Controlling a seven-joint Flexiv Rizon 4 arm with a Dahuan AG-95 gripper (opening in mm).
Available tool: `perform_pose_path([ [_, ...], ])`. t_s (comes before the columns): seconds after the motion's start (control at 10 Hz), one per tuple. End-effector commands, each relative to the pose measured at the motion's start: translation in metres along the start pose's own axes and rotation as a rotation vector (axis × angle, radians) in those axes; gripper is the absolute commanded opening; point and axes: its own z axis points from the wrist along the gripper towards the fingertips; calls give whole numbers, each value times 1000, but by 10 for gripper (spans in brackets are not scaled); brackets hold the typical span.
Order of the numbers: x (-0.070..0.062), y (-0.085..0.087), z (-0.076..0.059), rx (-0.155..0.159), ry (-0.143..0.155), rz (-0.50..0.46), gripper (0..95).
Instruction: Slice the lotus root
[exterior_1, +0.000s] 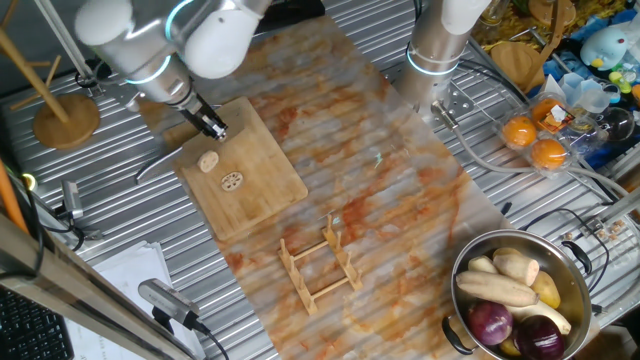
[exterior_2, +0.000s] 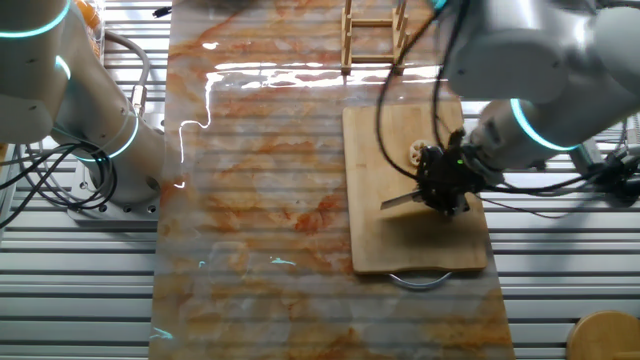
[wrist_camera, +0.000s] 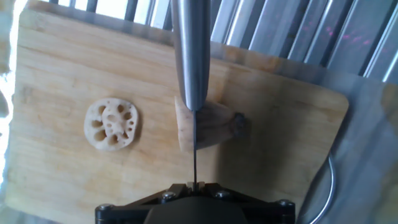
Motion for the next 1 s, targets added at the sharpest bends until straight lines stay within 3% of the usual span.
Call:
perform_pose_path([
  [0.1,-1,2,24,-13,14,-2,0],
  [0.3,5,7,10,-10,32,-8,0],
  [0.5,10,10,1,-5,27,-8,0],
  [1.0,12,13,-7,-3,8,-16,0],
])
